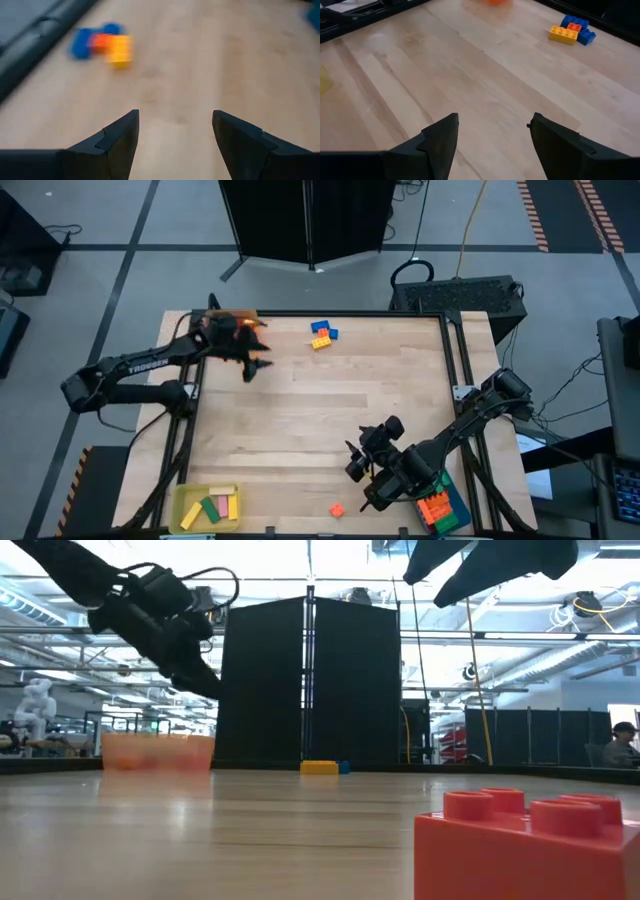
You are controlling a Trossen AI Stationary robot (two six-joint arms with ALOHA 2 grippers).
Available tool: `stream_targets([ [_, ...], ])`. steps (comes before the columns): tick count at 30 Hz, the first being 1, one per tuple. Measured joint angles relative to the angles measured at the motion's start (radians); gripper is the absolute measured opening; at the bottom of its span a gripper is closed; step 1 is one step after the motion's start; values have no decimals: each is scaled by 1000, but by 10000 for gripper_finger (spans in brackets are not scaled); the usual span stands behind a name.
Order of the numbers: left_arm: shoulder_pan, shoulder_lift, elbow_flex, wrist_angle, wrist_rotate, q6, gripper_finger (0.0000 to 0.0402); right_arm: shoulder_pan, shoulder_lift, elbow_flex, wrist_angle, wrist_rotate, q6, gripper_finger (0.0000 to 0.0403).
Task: Sort blocks by size
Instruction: Put the orange 4 stud game piece into the orange bin
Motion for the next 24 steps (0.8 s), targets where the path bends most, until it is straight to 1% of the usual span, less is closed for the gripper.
stream_targets([
  [3, -116, 0, 0, 1, 26, 16, 253, 0, 0, 0, -7, 0, 11, 238],
  [6, -241, 0, -1, 21, 31, 52, 253, 0, 0, 0, -7, 0, 13, 238],
  [11, -427, 0, -45, 234, 2, 16, 253, 1, 0, 0, -7, 0, 28, 238],
  [14, -524, 26, -64, 358, -1, -10, 253, 2, 0, 0, -7, 0, 37, 238],
  [16, -583, 54, -77, 421, -20, -14, 253, 4, 0, 0, -8, 0, 38, 238],
  [20, -678, 146, -86, 556, -93, -40, 253, 6, 0, 0, -9, 0, 39, 238],
  [24, -748, 262, -85, 697, -98, -55, 253, 8, 0, 0, -10, 0, 40, 238],
])
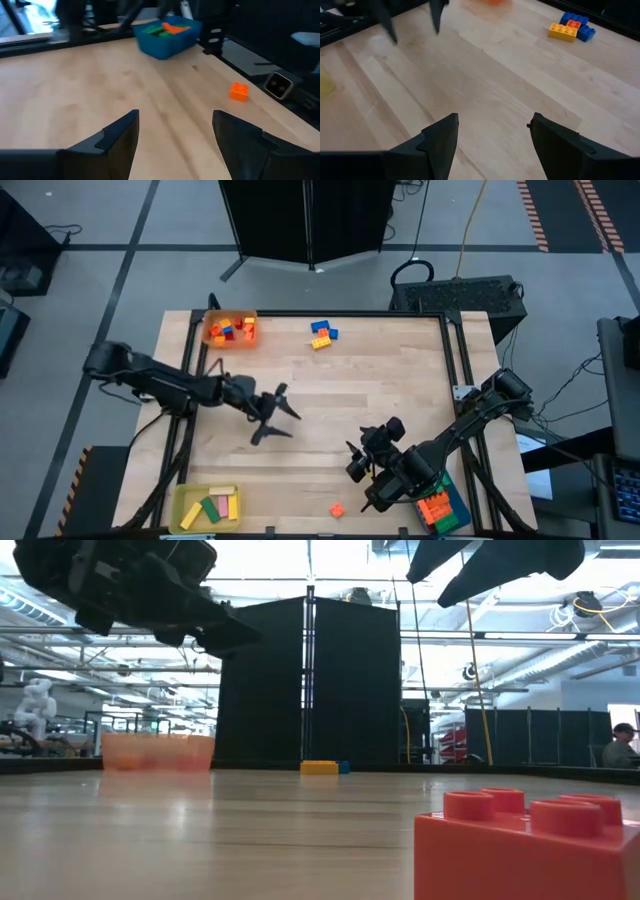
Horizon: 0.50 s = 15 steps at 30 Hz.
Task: Sort blocks by size
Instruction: Put the orange 4 stud game piece into the orange bin
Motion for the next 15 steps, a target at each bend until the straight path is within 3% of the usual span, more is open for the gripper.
stream_targets([
  [7, -99, 210, 53, 147, -2, -8, 253, 10, 0, 0, -13, 0, 39, 238],
  [15, -171, 442, 211, 189, -1, -27, 253, 36, 0, 0, -66, 0, 112, 238],
])
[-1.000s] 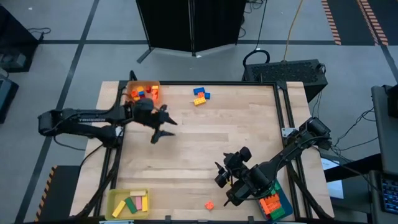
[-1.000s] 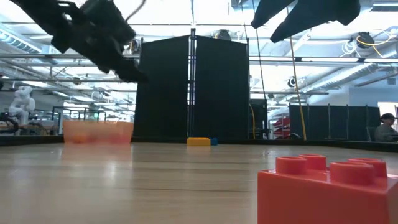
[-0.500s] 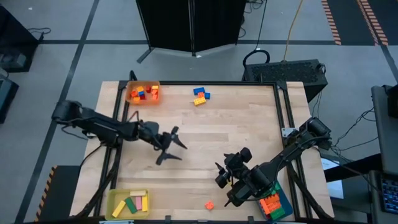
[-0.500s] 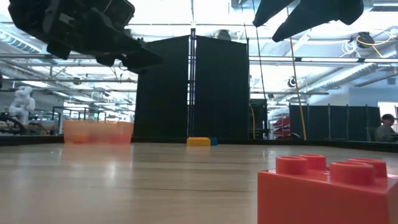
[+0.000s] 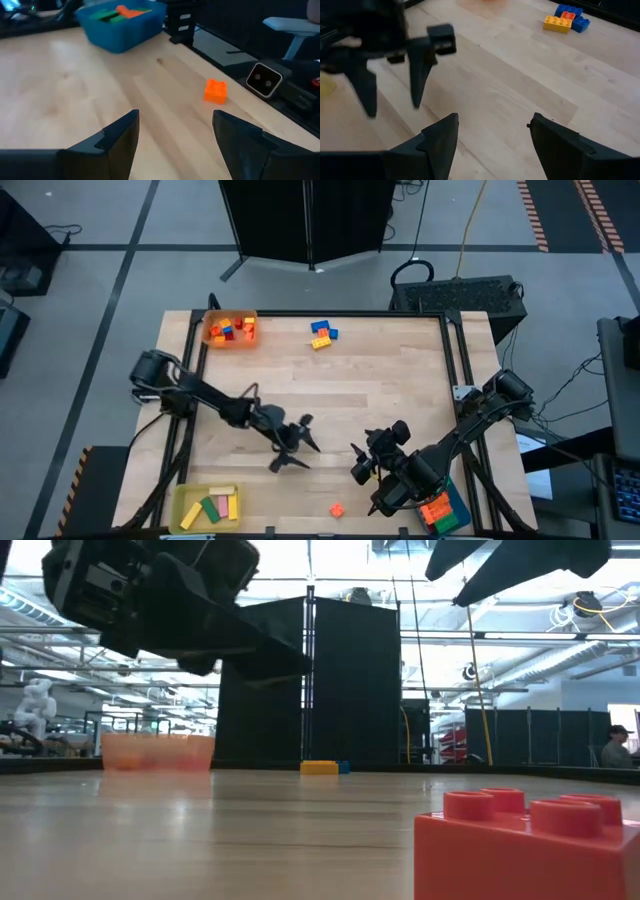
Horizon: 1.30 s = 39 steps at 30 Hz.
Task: Sort blocks by size
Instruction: Put the orange 4 stud game piece into the orange bin
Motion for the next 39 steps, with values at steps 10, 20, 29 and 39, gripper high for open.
stream_targets([
  [10, -81, 246, 226, 0, 138, 134, 253, 32, 0, 0, -28, 26, 39, 238],
  [20, -102, 415, 411, -51, 196, 160, 253, 41, 0, 0, -34, 25, 49, 238],
  [29, -121, 510, 508, -90, 196, 163, 253, 43, 0, 0, -34, 21, 49, 238],
  [39, -145, 524, 569, -158, 191, 209, 253, 43, 0, 0, -33, 22, 49, 238],
])
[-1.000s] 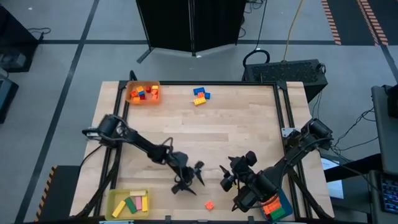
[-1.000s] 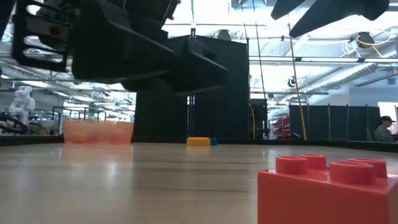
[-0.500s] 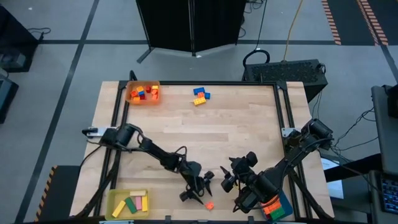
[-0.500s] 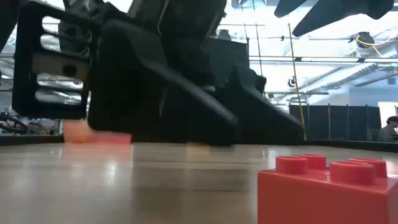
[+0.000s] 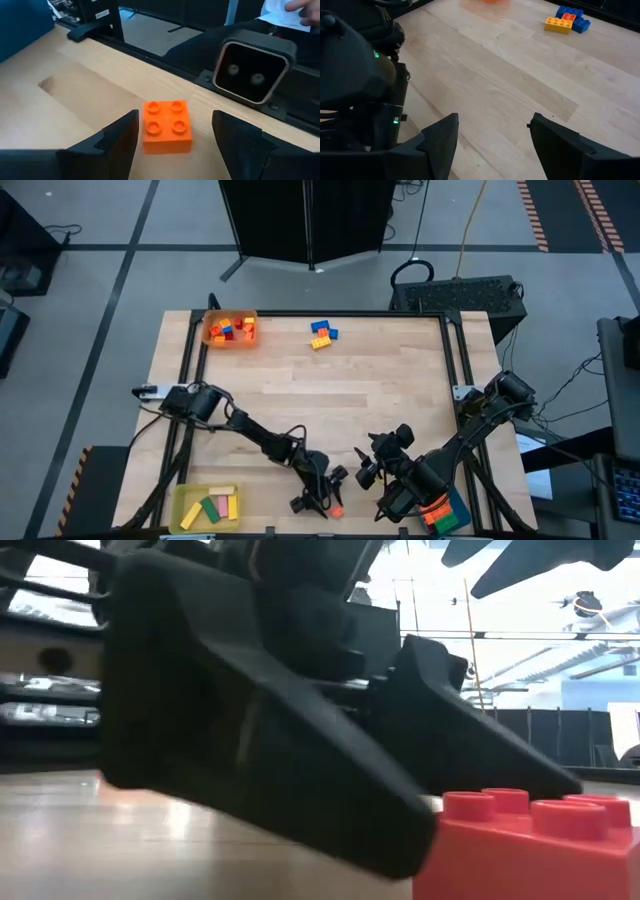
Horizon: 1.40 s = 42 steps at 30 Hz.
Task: Sort blocks by size
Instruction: Put the orange 4 stud game piece into the orange bin
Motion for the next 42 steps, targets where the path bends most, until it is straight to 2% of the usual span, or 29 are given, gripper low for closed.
stream_targets([
  [6, 2, 28, 51, -91, -1, 1, 253, 0, 0, 0, 3, 0, 0, 238],
  [12, 4, 39, 58, -90, 0, 0, 250, 0, 0, 0, 5, 0, 3, 238],
  [15, 6, 39, 58, -85, -14, 0, 220, 0, 0, 0, 5, 0, 3, 238],
  [20, 8, 38, 58, -95, -22, -3, 126, 2, 0, 0, 5, 0, 4, 238],
  [30, 45, 22, 57, -138, -45, -80, 125, 20, 0, 0, 5, 4, 22, 238],
  [33, 63, -18, 46, -205, -56, -80, 125, 24, 0, 0, 5, 4, 23, 238],
  [42, 134, -196, -44, -347, -202, -35, 125, 27, 12, 0, 6, 4, 23, 238],
])
